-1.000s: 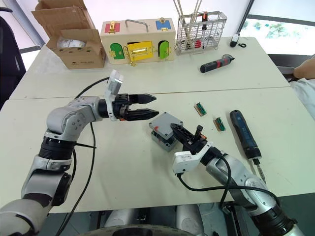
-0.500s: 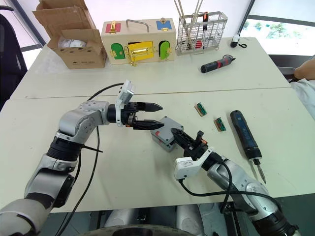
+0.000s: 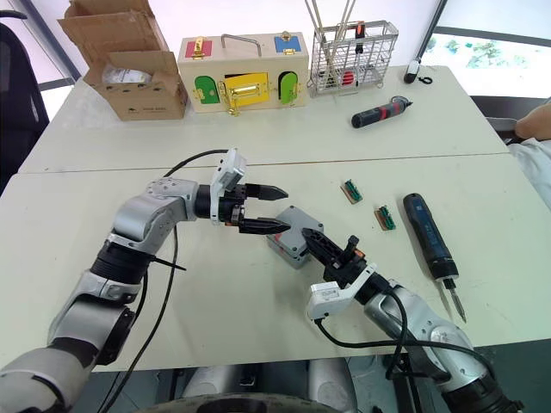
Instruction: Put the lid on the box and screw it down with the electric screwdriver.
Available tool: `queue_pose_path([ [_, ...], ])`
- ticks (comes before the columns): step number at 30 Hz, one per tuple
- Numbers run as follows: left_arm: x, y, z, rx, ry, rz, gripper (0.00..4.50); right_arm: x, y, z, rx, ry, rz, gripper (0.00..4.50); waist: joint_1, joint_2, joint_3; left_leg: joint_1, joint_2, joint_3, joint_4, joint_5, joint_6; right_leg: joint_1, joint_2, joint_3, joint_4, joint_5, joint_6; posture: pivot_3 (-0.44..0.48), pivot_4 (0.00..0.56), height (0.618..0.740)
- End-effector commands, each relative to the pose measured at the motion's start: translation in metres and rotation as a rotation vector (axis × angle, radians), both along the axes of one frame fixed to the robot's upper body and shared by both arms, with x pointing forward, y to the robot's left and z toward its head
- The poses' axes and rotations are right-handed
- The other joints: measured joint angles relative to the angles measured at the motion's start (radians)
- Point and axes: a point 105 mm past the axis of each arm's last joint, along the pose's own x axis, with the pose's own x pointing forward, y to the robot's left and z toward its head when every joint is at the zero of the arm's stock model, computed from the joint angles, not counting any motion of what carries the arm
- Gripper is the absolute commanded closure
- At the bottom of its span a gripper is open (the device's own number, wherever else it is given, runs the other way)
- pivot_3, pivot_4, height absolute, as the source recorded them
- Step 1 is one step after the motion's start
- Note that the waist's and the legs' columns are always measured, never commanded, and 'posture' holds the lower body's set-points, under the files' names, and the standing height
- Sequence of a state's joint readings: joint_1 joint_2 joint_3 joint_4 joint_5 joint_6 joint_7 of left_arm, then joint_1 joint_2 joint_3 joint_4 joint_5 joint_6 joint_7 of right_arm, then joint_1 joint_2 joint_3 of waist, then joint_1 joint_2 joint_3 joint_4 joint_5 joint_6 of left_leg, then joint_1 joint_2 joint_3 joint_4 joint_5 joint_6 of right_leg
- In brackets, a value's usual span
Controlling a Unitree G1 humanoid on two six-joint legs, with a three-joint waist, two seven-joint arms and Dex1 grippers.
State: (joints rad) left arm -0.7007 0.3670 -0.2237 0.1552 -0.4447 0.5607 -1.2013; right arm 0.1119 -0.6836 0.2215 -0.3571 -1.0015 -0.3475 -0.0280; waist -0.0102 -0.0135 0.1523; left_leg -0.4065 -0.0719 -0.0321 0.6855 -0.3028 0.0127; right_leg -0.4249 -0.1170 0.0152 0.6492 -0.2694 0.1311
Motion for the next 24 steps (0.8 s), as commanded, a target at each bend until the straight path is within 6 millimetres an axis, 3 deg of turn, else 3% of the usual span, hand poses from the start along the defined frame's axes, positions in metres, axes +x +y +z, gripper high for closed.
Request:
queue_pose_path([
  [1, 0.003, 0.001, 0.014, -0.034, -0.039, 0.000, 0.07, 0.000, -0.001, 0.027, 0.049, -0.127, -0.015, 4.35, -0.002, 0.000, 0.000, 0.000, 0.000, 0.000, 0.000, 0.000, 0.000, 0.000, 0.000, 0.000, 0.000, 0.000, 0.000, 0.000, 0.150, 0.737],
  [4, 0.004, 0.001, 0.017, -0.047, -0.035, 0.004, 0.07, -0.002, 0.001, 0.030, 0.058, -0.147, -0.011, 4.35, -0.001, 0.000, 0.000, 0.000, 0.000, 0.000, 0.000, 0.000, 0.000, 0.000, 0.000, 0.000, 0.000, 0.000, 0.000, 0.000, 0.150, 0.737],
  [21, -0.002, -0.002, 0.018, -0.048, -0.032, -0.028, 0.07, -0.010, 0.008, 0.007, 0.039, -0.053, 0.046, 4.35, -0.001, 0.000, 0.000, 0.000, 0.000, 0.000, 0.000, 0.000, 0.000, 0.000, 0.000, 0.000, 0.000, 0.000, 0.000, 0.000, 0.150, 0.737],
  [24, -0.004, -0.003, 0.019, -0.050, -0.032, -0.036, 0.78, -0.009, 0.008, 0.005, 0.036, -0.047, 0.047, 4.35, -0.001, 0.000, 0.000, 0.000, 0.000, 0.000, 0.000, 0.000, 0.000, 0.000, 0.000, 0.000, 0.000, 0.000, 0.000, 0.000, 0.150, 0.737],
])
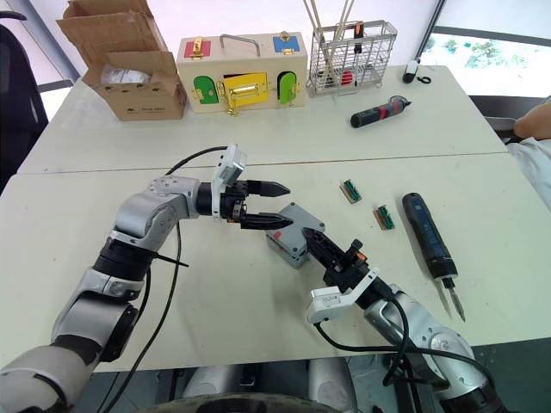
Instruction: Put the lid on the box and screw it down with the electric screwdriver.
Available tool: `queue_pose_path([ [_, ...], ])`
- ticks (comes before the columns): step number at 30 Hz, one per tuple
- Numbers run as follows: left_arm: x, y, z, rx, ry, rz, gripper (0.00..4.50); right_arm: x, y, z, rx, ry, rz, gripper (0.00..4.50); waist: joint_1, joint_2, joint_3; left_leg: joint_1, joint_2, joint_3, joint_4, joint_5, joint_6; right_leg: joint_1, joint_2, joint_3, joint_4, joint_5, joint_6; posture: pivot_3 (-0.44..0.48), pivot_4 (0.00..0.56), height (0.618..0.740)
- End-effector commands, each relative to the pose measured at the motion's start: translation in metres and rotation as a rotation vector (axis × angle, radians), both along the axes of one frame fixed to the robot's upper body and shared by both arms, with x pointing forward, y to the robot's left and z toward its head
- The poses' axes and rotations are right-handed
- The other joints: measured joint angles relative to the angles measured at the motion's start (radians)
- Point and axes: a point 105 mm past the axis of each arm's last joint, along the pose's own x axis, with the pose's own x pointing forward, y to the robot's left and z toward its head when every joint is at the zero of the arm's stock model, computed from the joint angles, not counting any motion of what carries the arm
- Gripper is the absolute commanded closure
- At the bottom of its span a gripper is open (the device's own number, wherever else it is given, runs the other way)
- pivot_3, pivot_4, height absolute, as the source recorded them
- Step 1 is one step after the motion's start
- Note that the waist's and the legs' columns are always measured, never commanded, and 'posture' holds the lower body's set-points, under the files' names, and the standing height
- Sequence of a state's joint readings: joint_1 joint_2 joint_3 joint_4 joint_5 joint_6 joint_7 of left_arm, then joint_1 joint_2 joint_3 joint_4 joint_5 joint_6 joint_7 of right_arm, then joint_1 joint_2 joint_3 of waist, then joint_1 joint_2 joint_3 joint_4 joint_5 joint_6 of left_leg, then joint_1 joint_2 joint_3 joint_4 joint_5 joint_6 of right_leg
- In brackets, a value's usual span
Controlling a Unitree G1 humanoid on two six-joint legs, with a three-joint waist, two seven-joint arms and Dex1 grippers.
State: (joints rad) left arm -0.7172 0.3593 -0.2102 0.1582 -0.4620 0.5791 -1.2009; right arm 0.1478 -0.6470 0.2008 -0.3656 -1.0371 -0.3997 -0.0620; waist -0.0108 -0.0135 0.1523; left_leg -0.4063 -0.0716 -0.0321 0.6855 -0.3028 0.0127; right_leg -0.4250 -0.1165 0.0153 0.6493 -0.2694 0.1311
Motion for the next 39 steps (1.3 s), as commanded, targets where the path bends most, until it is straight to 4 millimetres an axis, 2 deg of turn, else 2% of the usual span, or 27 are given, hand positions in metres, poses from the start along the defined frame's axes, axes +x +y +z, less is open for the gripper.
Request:
queue_pose_path([
  [1, -0.006, -0.001, 0.012, -0.028, -0.039, -0.036, 1.33, -0.001, 0.003, 0.006, 0.014, -0.025, 0.019, 4.35, 0.000, 0.000, 0.000, 0.000, 0.000, 0.000, 0.000, 0.000, 0.000, 0.000, 0.000, 0.000, 0.000, 0.000, 0.000, 0.000, 0.150, 0.737],
  [2, -0.007, -0.001, 0.012, -0.028, -0.038, -0.040, 1.72, 0.000, 0.003, 0.005, 0.014, -0.023, 0.017, 4.35, 0.000, 0.000, 0.000, 0.000, 0.000, 0.000, 0.000, 0.000, 0.000, 0.000, 0.000, 0.000, 0.000, 0.000, 0.000, 0.000, 0.150, 0.737],
  [7, -0.011, -0.002, 0.009, -0.010, -0.035, -0.064, 4.37, 0.001, 0.002, 0.004, 0.015, -0.017, 0.006, 4.35, 0.000, 0.000, 0.000, 0.000, 0.000, 0.000, 0.000, 0.000, 0.000, 0.000, 0.000, 0.000, 0.000, 0.000, 0.000, 0.000, 0.150, 0.737],
  [14, -0.014, -0.005, 0.000, 0.031, -0.048, -0.091, 4.37, 0.002, 0.002, -0.001, 0.006, 0.004, 0.000, 4.35, 0.000, 0.000, 0.000, 0.000, 0.000, 0.000, 0.000, 0.000, 0.000, 0.000, 0.000, 0.000, 0.000, 0.000, 0.000, 0.000, 0.150, 0.737],
  [22, -0.016, -0.009, -0.025, 0.138, -0.089, -0.117, 4.37, 0.003, 0.003, -0.005, 0.007, 0.027, -0.003, 4.35, 0.000, 0.000, 0.000, 0.000, 0.000, 0.000, 0.000, 0.000, 0.000, 0.000, 0.000, 0.000, 0.000, 0.000, 0.000, 0.000, 0.150, 0.737],
  [23, -0.016, -0.010, -0.029, 0.150, -0.095, -0.119, 4.47, 0.003, 0.003, -0.005, 0.007, 0.030, -0.005, 3.32, 0.000, 0.000, 0.000, 0.000, 0.000, 0.000, 0.000, 0.000, 0.000, 0.000, 0.000, 0.000, 0.000, 0.000, 0.000, 0.000, 0.150, 0.737],
  [24, -0.016, -0.010, -0.032, 0.160, -0.096, -0.121, 4.47, 0.004, 0.002, -0.006, 0.010, 0.035, -0.010, 2.99, 0.000, 0.000, 0.000, 0.000, 0.000, 0.000, 0.000, 0.000, 0.000, 0.000, 0.000, 0.000, 0.000, 0.000, 0.000, 0.000, 0.150, 0.737],
  [27, -0.017, -0.012, -0.039, 0.178, -0.095, -0.128, 4.47, 0.004, 0.001, -0.007, 0.012, 0.038, -0.016, 1.55, -0.001, -0.001, -0.001, 0.001, 0.000, 0.000, 0.000, 0.000, 0.000, 0.001, 0.000, 0.000, 0.000, 0.000, 0.000, 0.000, 0.150, 0.737],
  [29, -0.018, -0.013, -0.045, 0.196, -0.097, -0.128, 4.47, 0.002, -0.001, -0.006, 0.009, 0.032, -0.018, 0.90, 0.000, -0.001, -0.001, 0.006, 0.000, 0.000, 0.000, 0.000, 0.000, 0.006, 0.000, 0.000, 0.000, 0.000, 0.000, 0.000, 0.150, 0.737],
  [31, -0.018, -0.014, -0.050, 0.212, -0.100, -0.127, 4.47, 0.001, -0.002, -0.006, 0.006, 0.027, -0.020, 0.35, 0.002, -0.001, -0.001, 0.018, 0.000, 0.000, -0.002, -0.001, 0.001, 0.020, 0.001, 0.000, -0.004, -0.001, 0.001, 0.000, 0.150, 0.737],
  [33, -0.017, -0.015, -0.055, 0.222, -0.103, -0.120, 4.47, 0.001, -0.005, -0.004, 0.005, 0.021, -0.026, 0.03, 0.002, -0.001, -0.001, 0.024, 0.000, -0.001, -0.002, -0.003, 0.005, 0.028, 0.001, 0.000, -0.006, -0.002, 0.002, 0.000, 0.150, 0.737],
  [36, -0.016, -0.016, -0.059, 0.228, -0.113, -0.114, 4.47, 0.000, -0.008, -0.002, 0.004, 0.016, -0.034, 0.03, 0.004, -0.001, -0.001, 0.032, 0.000, -0.001, -0.002, -0.006, 0.010, 0.036, 0.000, 0.000, -0.007, -0.002, 0.002, 0.000, 0.150, 0.737],
  [39, -0.012, -0.020, -0.061, 0.224, -0.147, -0.099, 4.47, -0.002, -0.010, -0.001, 0.007, 0.011, -0.038, 0.03, 0.003, -0.001, -0.002, 0.032, 0.000, -0.001, -0.002, -0.005, 0.009, 0.036, 0.000, 0.001, -0.009, -0.002, 0.002, 0.000, 0.150, 0.737],
])
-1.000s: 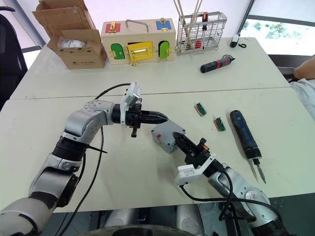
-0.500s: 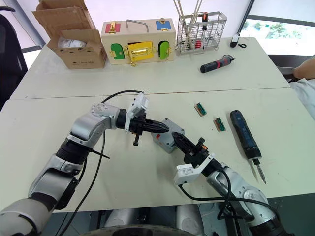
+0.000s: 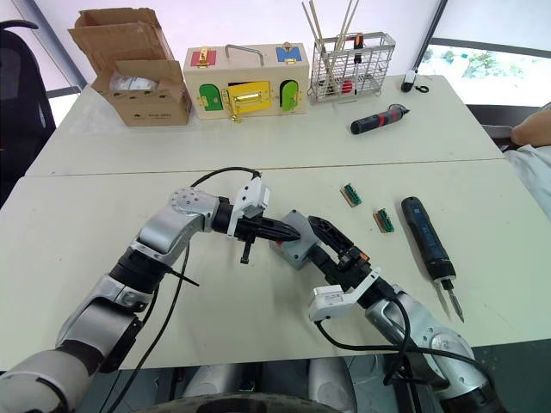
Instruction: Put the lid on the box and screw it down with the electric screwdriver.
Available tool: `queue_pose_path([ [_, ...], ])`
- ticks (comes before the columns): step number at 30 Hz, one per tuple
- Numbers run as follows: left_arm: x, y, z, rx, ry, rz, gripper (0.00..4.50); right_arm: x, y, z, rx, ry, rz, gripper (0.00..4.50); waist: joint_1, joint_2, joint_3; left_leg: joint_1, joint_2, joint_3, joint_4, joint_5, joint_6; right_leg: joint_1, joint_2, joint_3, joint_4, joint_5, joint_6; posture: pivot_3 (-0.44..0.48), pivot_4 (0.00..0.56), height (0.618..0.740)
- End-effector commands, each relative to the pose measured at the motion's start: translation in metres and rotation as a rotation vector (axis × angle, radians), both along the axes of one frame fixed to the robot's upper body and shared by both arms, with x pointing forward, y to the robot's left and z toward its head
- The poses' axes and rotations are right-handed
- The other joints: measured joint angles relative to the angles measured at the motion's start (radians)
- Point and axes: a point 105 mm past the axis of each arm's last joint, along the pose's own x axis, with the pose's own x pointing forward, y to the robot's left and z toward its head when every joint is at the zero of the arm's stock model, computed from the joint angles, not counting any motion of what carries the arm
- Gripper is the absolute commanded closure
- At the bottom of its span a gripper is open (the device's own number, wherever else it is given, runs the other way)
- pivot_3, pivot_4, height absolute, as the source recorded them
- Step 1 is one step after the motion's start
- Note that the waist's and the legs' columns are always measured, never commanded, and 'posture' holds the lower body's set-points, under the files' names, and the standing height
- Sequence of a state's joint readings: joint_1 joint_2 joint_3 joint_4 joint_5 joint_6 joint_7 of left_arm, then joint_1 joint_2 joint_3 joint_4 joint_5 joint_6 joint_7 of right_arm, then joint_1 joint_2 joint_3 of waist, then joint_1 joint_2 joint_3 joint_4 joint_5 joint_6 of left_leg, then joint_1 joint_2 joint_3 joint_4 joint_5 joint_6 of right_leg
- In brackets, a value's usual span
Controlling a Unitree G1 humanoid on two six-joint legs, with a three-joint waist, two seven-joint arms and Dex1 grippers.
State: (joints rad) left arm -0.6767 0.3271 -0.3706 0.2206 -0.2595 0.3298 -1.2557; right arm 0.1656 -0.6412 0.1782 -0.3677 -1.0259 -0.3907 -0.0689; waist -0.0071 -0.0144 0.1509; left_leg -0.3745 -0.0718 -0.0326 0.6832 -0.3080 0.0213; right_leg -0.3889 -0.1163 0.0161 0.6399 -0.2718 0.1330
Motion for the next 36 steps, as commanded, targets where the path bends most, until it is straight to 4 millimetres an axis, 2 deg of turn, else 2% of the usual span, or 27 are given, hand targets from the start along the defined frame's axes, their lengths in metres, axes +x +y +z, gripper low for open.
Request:
queue_pose_path([
  [1, 0.003, -0.001, -0.017, 0.044, -0.004, 0.027, 4.47, -0.003, -0.004, -0.001, -0.011, 0.010, -0.009, 0.03, -0.001, 0.000, 0.000, 0.000, 0.000, 0.000, 0.000, 0.001, -0.002, 0.000, 0.000, 0.000, -0.001, 0.000, 0.000, 0.000, 0.150, 0.737],
  [11, 0.002, 0.000, -0.026, 0.080, 0.002, 0.012, 4.47, -0.002, -0.005, 0.000, -0.021, 0.010, -0.005, 0.03, -0.002, 0.000, -0.001, 0.000, 0.000, 0.000, 0.000, 0.001, -0.001, 0.002, 0.000, 0.000, -0.005, 0.000, 0.000, 0.000, 0.150, 0.737],
  [21, 0.001, 0.002, -0.021, 0.058, 0.005, 0.025, 4.47, 0.002, -0.011, -0.004, -0.050, 0.036, -0.008, 0.03, -0.002, 0.000, -0.001, 0.000, 0.000, 0.000, 0.000, 0.000, 0.000, 0.002, 0.000, 0.000, -0.007, 0.000, 0.000, 0.000, 0.150, 0.737],
  [29, -0.001, -0.001, -0.017, 0.040, 0.010, 0.025, 4.47, 0.001, -0.010, -0.009, -0.081, 0.041, 0.014, 2.37, -0.001, 0.000, -0.001, -0.001, 0.000, 0.000, -0.001, 0.000, 0.000, 0.003, 0.000, 0.000, -0.008, 0.000, 0.000, 0.000, 0.150, 0.737],
  [33, -0.002, -0.001, -0.015, 0.035, 0.012, 0.026, 4.47, 0.000, -0.009, -0.012, -0.084, 0.046, 0.016, 4.25, -0.002, 0.000, -0.001, -0.002, 0.000, 0.000, -0.001, 0.000, -0.001, 0.002, 0.000, 0.000, -0.008, 0.000, 0.000, 0.000, 0.150, 0.737],
  [36, 0.001, -0.001, -0.009, 0.014, 0.017, 0.035, 4.47, 0.001, -0.008, -0.011, -0.076, 0.036, 0.012, 4.31, -0.001, 0.000, -0.001, -0.002, 0.000, 0.000, -0.001, 0.000, -0.001, 0.002, 0.000, 0.000, -0.009, 0.000, 0.000, 0.000, 0.150, 0.737],
])
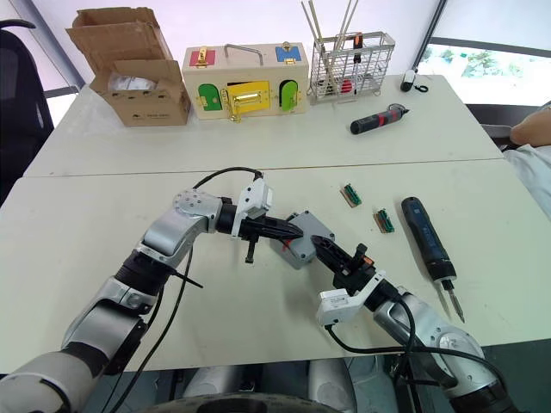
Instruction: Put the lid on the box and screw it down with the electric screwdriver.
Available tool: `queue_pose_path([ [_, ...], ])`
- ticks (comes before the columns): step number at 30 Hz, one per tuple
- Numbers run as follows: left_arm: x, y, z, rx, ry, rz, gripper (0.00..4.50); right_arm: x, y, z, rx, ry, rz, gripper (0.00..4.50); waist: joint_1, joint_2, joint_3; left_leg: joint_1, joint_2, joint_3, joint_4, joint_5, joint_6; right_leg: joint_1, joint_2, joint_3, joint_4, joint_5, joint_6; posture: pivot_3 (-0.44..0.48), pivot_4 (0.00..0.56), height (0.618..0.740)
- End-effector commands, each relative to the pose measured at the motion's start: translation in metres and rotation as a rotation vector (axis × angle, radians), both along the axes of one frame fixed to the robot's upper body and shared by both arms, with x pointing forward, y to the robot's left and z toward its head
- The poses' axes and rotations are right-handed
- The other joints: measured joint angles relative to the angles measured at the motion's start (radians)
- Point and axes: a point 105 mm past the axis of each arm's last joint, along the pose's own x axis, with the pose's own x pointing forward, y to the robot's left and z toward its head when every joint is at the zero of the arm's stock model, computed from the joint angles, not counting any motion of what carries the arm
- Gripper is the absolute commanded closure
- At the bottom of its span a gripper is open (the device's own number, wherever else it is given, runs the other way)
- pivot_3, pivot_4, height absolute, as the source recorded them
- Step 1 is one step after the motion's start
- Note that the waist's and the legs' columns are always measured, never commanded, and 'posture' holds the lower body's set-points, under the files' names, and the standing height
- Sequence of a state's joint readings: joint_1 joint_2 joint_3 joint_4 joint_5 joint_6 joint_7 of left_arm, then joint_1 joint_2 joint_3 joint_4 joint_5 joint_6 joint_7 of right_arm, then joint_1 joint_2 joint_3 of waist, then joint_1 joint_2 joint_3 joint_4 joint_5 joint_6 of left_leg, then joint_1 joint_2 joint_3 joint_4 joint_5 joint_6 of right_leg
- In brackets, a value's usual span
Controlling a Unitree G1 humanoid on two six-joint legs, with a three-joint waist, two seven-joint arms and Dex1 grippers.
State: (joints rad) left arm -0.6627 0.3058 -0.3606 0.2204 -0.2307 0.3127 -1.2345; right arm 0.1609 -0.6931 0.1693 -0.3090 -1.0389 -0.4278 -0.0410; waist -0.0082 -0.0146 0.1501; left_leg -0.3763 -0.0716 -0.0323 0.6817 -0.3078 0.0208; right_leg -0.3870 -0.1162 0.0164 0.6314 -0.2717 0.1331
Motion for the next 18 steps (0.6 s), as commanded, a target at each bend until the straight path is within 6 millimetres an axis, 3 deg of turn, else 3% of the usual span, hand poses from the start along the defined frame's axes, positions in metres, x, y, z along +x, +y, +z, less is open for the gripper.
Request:
queue_pose_path([
  [1, 0.001, 0.002, -0.004, 0.006, 0.038, 0.019, 4.47, -0.001, 0.003, 0.007, 0.028, -0.030, 0.006, 4.31, 0.000, 0.000, 0.000, 0.000, 0.000, 0.000, 0.000, 0.000, 0.000, 0.000, 0.000, 0.000, 0.000, 0.000, 0.000, 0.000, 0.150, 0.737],
  [4, 0.006, 0.003, 0.009, -0.038, 0.049, 0.035, 4.47, 0.000, 0.003, 0.011, 0.039, -0.058, 0.006, 4.31, -0.001, 0.000, 0.000, 0.000, 0.000, 0.000, 0.000, 0.000, 0.000, 0.000, 0.000, 0.000, 0.000, 0.000, 0.000, 0.000, 0.150, 0.737],
  [9, 0.015, 0.012, 0.049, -0.183, 0.120, 0.061, 4.47, 0.000, 0.004, 0.024, 0.062, -0.138, 0.024, 4.31, -0.001, 0.001, 0.001, -0.009, 0.000, 0.000, 0.001, 0.001, -0.001, -0.009, 0.000, 0.000, 0.001, 0.000, 0.000, 0.000, 0.150, 0.737],
  [13, 0.019, 0.018, 0.059, -0.204, 0.131, 0.084, 4.47, 0.001, 0.007, 0.027, 0.073, -0.156, 0.037, 4.31, -0.003, 0.001, 0.001, -0.014, 0.000, 0.000, 0.000, 0.001, -0.002, -0.015, 0.000, 0.000, 0.001, 0.000, 0.000, 0.000, 0.150, 0.737],
  [18, 0.018, 0.021, 0.054, -0.179, 0.127, 0.090, 4.47, 0.002, 0.013, 0.022, 0.067, -0.133, 0.071, 4.31, -0.001, 0.001, 0.001, -0.014, 0.000, 0.000, 0.000, 0.001, -0.002, -0.015, 0.000, 0.000, 0.001, 0.000, 0.000, 0.000, 0.150, 0.737],
])
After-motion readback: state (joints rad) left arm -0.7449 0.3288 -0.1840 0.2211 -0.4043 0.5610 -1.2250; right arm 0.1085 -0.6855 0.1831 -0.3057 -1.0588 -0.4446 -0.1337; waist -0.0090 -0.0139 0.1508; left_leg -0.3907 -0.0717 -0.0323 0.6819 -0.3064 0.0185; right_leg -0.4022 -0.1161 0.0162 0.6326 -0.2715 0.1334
